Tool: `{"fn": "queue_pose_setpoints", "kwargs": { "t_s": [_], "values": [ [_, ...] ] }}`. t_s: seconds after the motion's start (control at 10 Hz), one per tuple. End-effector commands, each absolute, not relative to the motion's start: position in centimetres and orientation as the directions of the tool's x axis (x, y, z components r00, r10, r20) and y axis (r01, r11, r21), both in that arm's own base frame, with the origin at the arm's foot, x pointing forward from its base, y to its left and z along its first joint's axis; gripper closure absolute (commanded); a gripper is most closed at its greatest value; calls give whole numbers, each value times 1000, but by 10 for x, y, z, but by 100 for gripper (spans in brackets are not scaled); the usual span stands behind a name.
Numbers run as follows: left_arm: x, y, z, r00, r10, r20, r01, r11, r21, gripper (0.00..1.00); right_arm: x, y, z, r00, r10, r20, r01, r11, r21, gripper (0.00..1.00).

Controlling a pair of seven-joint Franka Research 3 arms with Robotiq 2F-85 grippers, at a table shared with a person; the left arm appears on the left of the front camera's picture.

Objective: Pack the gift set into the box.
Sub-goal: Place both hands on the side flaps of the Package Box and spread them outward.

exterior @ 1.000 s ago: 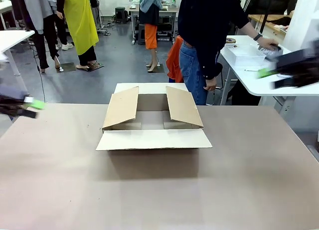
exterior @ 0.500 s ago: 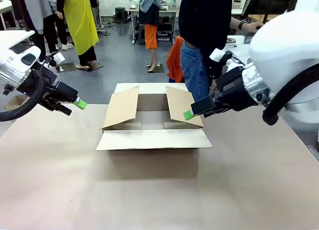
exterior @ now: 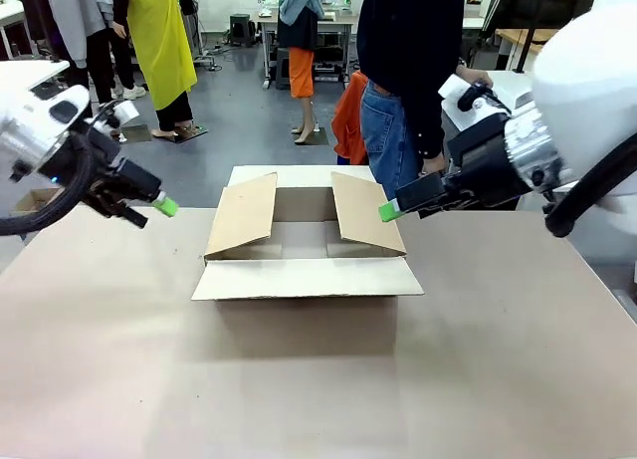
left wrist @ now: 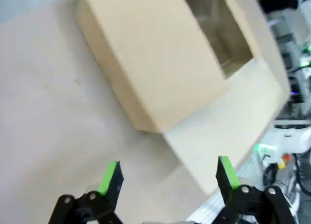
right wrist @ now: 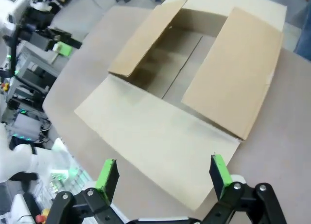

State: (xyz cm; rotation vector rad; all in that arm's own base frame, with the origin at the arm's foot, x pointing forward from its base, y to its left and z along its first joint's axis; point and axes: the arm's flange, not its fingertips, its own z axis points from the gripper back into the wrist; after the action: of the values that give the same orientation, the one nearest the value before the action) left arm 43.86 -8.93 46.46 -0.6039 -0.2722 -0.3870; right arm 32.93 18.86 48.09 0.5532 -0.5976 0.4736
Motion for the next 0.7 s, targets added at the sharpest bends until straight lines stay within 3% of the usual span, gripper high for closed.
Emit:
{"fn": "queue_pose_setpoints", "kwargs": {
  "t_s": [0.0,0.1,0.3,0.6],
  "values": [
    [469,-158,522,917,-349,194,399,816,-418,0,325,204,456,679,241,694,-528,816,233,0],
    [487,-193,534,929,-342,143,371,866,-335,0,324,207,446,621,248,744,-536,826,171,0],
    [529,-244,535,925,-379,33,371,882,-290,0,326,200,426,565,246,787,-616,760,204,0],
    [558,-292,503,953,-304,-1,296,930,-216,0,328,213,459,619,258,742,-564,803,191,0]
  ]
}}
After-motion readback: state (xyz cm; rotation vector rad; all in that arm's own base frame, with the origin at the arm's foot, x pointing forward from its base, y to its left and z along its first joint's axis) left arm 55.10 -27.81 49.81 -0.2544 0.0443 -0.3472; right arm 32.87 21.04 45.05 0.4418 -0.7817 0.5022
